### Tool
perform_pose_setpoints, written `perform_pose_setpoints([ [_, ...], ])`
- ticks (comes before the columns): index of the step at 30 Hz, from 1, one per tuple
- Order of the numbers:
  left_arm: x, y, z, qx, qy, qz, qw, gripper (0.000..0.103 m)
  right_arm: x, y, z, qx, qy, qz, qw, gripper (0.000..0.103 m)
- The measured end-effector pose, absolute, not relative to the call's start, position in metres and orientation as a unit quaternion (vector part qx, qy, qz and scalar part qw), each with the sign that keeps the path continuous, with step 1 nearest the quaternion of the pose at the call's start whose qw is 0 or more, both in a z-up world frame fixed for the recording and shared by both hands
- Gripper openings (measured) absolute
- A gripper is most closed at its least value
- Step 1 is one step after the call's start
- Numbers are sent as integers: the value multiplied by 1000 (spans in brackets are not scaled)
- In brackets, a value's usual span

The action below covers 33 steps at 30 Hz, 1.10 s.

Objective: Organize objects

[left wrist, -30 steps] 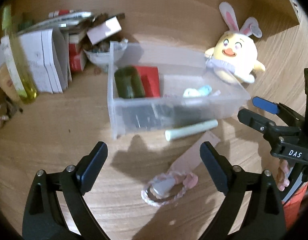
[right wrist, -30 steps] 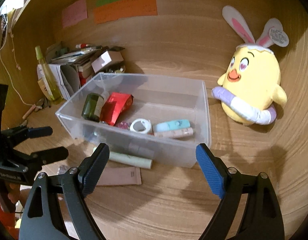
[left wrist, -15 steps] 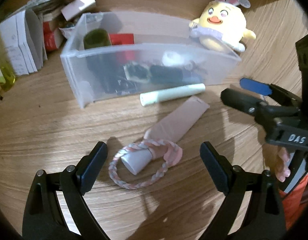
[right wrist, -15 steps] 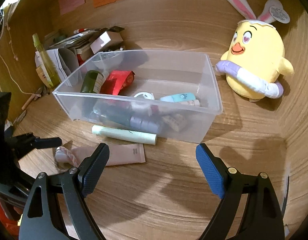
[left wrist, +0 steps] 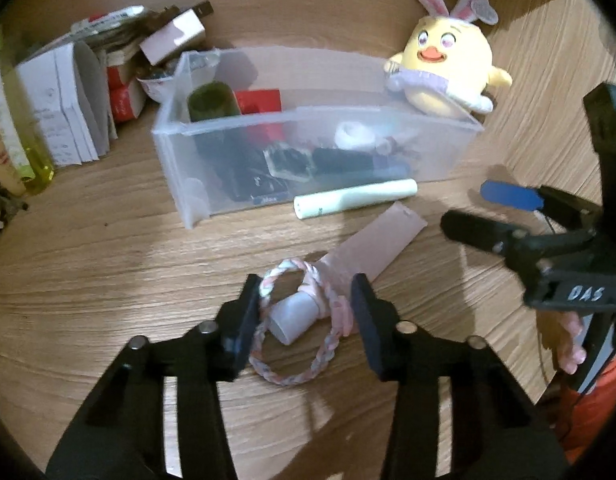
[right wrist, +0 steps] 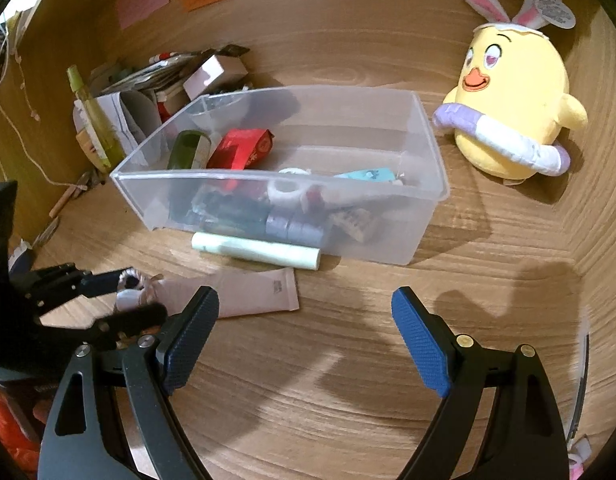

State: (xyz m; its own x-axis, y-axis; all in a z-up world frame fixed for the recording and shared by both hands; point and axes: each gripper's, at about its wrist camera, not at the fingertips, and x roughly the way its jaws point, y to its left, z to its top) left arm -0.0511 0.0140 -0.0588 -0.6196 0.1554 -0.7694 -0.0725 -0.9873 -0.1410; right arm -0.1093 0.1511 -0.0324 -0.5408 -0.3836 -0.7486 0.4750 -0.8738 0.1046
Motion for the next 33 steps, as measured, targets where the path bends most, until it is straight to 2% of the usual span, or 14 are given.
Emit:
perform_pose_setpoints([
  [7,-38,-1,-47,-409,-61,909,58,19,-106,128,-43,428,81,-860,267,87],
  [18,-16,-37,-43,-406,-85,909,45,17,-99,80,-43,422,110,-850,297,87],
  [24,-9,-27,-51,-426,-75,898,74,18,-104,88,-47,430,106,-855,270,87],
  [28,-11,-14,-53,-436,-75,891,104,37,-106,106,-49,438,98,-860,242,87],
  [33,-16,0,-58,-448,-68,882,126,41,-105,119,-54,458,83,-851,243,87],
])
